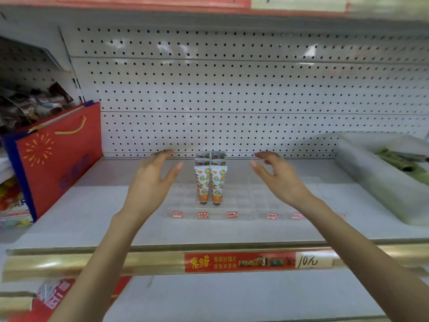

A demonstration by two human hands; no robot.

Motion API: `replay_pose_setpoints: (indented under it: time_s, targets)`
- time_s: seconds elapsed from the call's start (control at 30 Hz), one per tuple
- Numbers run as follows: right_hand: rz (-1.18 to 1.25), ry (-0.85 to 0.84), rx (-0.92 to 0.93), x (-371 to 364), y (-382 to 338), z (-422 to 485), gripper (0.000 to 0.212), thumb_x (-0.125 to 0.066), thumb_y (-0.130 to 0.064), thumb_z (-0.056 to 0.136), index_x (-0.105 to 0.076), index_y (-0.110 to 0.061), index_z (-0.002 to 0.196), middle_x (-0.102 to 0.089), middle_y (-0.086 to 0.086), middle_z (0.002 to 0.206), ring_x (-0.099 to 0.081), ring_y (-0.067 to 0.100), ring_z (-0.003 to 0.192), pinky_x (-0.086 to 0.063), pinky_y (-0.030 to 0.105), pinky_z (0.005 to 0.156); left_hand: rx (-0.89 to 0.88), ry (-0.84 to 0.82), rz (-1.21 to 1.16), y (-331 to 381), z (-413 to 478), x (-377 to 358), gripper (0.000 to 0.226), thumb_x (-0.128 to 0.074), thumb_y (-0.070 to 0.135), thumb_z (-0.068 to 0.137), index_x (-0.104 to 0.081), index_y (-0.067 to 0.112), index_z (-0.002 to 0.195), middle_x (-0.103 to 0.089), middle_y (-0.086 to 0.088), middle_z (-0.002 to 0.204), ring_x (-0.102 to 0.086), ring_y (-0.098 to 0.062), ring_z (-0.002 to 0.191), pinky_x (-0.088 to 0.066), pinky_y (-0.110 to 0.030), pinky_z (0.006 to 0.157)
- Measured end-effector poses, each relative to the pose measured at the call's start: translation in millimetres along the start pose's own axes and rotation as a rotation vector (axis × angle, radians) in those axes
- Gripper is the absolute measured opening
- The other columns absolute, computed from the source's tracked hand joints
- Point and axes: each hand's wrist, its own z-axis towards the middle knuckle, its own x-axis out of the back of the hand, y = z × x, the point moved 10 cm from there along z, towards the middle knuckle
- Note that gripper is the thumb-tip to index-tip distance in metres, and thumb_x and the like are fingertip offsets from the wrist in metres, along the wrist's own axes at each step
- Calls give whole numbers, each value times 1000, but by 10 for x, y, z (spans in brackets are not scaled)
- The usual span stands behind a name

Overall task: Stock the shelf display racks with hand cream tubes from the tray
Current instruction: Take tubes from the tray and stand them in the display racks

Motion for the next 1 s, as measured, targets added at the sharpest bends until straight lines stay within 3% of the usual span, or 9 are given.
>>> replay_pose_setpoints:
  time_s: [0.13,0.23,0.33,0.43,0.5,0.7,1.0]
  targets:
    - [-409,-53,40,298,24,-158,59,-36,-52,94,-32,-20,143,-28,-2,151,-26,18,139,-27,36,109,-129,-28,241,342,1,-77,54,-44,46,94,-41,15,138,-43,-5,143,-33,-25,133,-24,-41,108]
    - [-619,-93,21,490,156,-306,65,-27,-59,92,-21,-25,147,-13,-4,157,-10,17,144,-12,41,115,-176,-102,376,557,-56,-293,58,-39,48,95,-32,17,144,-32,-3,150,-23,-22,139,-13,-45,112]
    - [-727,-106,-34,688,350,-471,67,-23,-61,92,-15,-25,148,-7,-3,158,-4,18,145,-6,45,116,-214,-156,433,762,-99,-487,64,-30,57,94,-26,20,146,-25,0,153,-17,-19,142,-9,-45,113]
    - [-772,-100,-73,891,523,-610,69,-22,-62,91,-15,-24,148,-7,-2,158,-6,19,145,-7,49,117,-235,-188,461,993,-102,-608,85,-7,73,79,-24,23,146,-22,1,154,-14,-19,142,-6,-45,113]
    - [-789,-84,-79,1026,627,-669,69,-22,-62,91,-15,-24,148,-10,-2,157,-8,18,144,-9,50,116,-254,-206,479,1162,-105,-692,97,5,72,67,-22,25,147,-20,3,155,-12,-18,143,-4,-45,113]
    - [-772,-79,-116,1439,1051,-762,69,-23,-63,92,-13,-25,148,-11,-5,156,-8,17,144,-7,48,115,-278,-238,544,1644,-208,-1045,100,13,72,62,-15,29,148,-16,6,156,-9,-16,143,-3,-44,114]
    - [-730,-103,-168,2202,1891,-1006,68,-23,-62,92,-15,-26,148,-11,-4,157,-12,19,144,-10,47,115,-252,-328,426,2523,-370,-1906,103,11,73,59,-17,27,148,-16,5,156,-8,-15,143,-5,-41,114]
